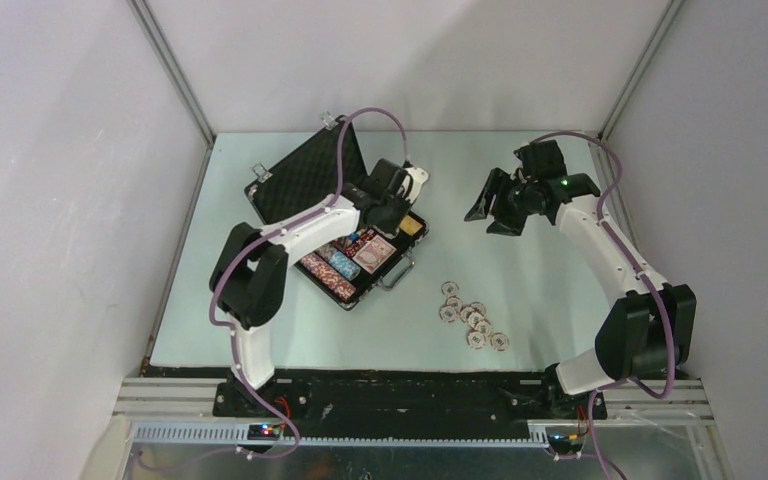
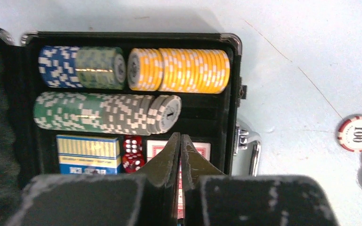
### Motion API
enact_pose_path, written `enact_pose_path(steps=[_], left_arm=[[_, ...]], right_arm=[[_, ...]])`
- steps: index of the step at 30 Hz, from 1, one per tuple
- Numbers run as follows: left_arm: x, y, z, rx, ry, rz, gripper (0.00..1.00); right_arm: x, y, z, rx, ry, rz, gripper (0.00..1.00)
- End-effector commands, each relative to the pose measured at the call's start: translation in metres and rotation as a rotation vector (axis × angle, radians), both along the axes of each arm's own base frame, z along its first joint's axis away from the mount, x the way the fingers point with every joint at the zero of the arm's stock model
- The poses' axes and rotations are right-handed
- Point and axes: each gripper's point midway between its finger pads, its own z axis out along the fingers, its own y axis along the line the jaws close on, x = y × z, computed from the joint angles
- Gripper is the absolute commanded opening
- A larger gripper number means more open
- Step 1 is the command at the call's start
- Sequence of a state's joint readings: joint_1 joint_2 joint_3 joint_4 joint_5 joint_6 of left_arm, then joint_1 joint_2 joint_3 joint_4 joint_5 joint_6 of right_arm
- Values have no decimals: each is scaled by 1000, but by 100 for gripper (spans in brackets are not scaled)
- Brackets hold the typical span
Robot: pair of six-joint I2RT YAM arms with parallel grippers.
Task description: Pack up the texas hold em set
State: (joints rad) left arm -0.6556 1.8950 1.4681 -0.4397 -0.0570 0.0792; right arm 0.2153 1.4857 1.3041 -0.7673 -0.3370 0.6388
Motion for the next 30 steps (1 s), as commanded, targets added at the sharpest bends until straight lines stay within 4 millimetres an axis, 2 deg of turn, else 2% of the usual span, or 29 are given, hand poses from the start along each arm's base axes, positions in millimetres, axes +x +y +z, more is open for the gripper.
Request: enact_pose_path(steps=[1,6,12,18,22,30], left_arm=[[-11,-18,-7,-50,78,-58,1],[-13,-20,-30,-31,129,-55,0],[-3,-18,-46,3,131,-11,0],[24,-11,-44,53,53,91,0],[35,1,-43,115,21,147,0],[33,12,-44,153,23,198,5]], right_arm=[[4,-3,2,-2,-21,-1,62],[2,-8,3,-11,-17,-12,62],[0,-12,3,-23,-13,-21,62],[-1,-12,2,-25,-9,-19,62],[0,-12,2,-24,-14,-19,62],[0,-13,3,-25,-14,-22,62]])
